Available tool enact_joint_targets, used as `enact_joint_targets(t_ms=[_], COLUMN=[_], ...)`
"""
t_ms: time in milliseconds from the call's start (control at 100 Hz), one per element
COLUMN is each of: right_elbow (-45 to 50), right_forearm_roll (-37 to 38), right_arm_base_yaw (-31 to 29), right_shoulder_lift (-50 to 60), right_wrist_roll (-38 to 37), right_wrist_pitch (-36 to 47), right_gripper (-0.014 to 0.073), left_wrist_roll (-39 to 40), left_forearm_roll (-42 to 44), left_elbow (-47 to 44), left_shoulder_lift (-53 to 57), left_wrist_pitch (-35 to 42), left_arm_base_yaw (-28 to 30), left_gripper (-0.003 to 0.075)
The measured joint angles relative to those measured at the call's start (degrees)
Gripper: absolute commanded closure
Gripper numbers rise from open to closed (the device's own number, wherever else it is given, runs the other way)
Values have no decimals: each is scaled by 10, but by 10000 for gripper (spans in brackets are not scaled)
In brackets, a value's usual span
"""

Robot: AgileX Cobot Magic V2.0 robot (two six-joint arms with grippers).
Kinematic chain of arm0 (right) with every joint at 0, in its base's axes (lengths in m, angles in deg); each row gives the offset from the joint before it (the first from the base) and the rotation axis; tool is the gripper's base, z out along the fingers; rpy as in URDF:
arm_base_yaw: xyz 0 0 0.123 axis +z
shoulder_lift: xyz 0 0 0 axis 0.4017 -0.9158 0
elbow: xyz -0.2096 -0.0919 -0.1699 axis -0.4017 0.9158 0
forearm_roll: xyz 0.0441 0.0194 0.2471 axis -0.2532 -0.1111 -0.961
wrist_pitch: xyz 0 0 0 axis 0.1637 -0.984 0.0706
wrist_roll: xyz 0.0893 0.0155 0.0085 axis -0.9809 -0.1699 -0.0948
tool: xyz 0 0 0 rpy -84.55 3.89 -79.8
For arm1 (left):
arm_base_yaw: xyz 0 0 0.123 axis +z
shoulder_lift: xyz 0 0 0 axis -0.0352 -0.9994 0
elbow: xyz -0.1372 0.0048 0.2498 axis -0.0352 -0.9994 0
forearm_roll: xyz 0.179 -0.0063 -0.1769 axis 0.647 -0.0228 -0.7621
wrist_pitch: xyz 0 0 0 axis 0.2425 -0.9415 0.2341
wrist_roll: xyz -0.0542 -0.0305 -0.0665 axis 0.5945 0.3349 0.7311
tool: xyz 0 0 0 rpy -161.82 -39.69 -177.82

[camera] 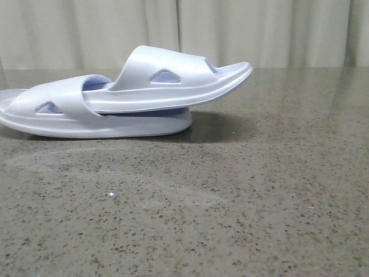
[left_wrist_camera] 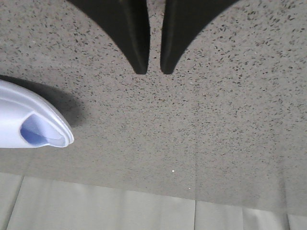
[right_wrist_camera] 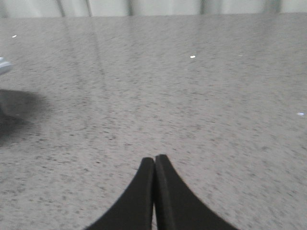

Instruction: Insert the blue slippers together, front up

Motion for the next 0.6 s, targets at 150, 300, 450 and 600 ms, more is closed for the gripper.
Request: enact_joint_targets(t_ms=[150, 300, 450, 600], right_elbow=[57, 91, 91, 91], right_forearm_roll=[21, 43, 54, 57], right_arm_base_yaw=[-44, -65, -77, -82], right_shoulder_lift=[75, 159, 230, 246], right_wrist_roll=[-13, -17, -17, -18], right_wrist_pitch=[5, -19, -67, -67], right_gripper=[673, 673, 673, 673], left_wrist_roll=[0, 0, 0, 0], left_forearm_roll=[0, 0, -1, -1], left_elbow=[0, 0, 0, 0], left_shoulder_lift=[0, 0, 0, 0], left_wrist_pitch=[0, 0, 0, 0], left_arm_base_yaw=[0, 0, 0, 0], left_gripper=[705, 705, 705, 705])
